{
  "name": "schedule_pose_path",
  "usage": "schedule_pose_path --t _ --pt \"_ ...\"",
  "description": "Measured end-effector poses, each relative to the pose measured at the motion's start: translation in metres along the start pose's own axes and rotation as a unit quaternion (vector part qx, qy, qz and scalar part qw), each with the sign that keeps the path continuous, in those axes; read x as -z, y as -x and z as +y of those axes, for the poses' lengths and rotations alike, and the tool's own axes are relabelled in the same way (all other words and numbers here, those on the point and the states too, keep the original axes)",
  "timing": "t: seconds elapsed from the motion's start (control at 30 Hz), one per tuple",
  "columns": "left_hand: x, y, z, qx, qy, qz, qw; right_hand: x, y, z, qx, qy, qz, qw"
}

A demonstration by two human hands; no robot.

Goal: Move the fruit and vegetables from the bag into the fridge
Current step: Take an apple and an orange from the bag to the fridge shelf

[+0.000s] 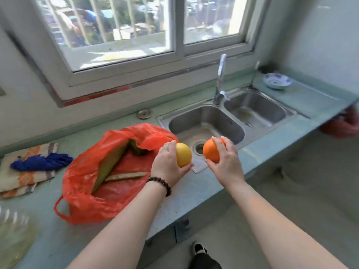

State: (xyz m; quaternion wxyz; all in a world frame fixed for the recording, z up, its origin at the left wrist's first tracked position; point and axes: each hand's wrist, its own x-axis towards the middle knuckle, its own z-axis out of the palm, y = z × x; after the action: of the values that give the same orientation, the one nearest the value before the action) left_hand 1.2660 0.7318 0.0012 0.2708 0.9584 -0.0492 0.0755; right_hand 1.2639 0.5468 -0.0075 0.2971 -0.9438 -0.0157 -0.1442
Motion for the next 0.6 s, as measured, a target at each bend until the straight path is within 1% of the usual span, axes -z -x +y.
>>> schedule_pose_path --t 0.13,0.27,0.4,0.6 --pt "-0.037 0.009 0.062 -0.079 0.027 -0.061 0.995 0.049 0.047 0.053 -0.102 0.033 0.07 0.992" --pt "-0.077 0.027 0.134 -0.173 0.048 -0.13 0.975 0.102 0.106 0.102 -0.19 0.052 0.146 0.97" --pt "-0.111 0.057 0.209 -0.259 0.067 -0.182 0.946 0.154 0.169 0.141 -0.268 0.069 0.218 0.936" --pt "-0.157 0.116 0.313 -0.376 0.089 -0.246 0.889 0.224 0.265 0.183 -0.367 0.128 0.301 0.871"
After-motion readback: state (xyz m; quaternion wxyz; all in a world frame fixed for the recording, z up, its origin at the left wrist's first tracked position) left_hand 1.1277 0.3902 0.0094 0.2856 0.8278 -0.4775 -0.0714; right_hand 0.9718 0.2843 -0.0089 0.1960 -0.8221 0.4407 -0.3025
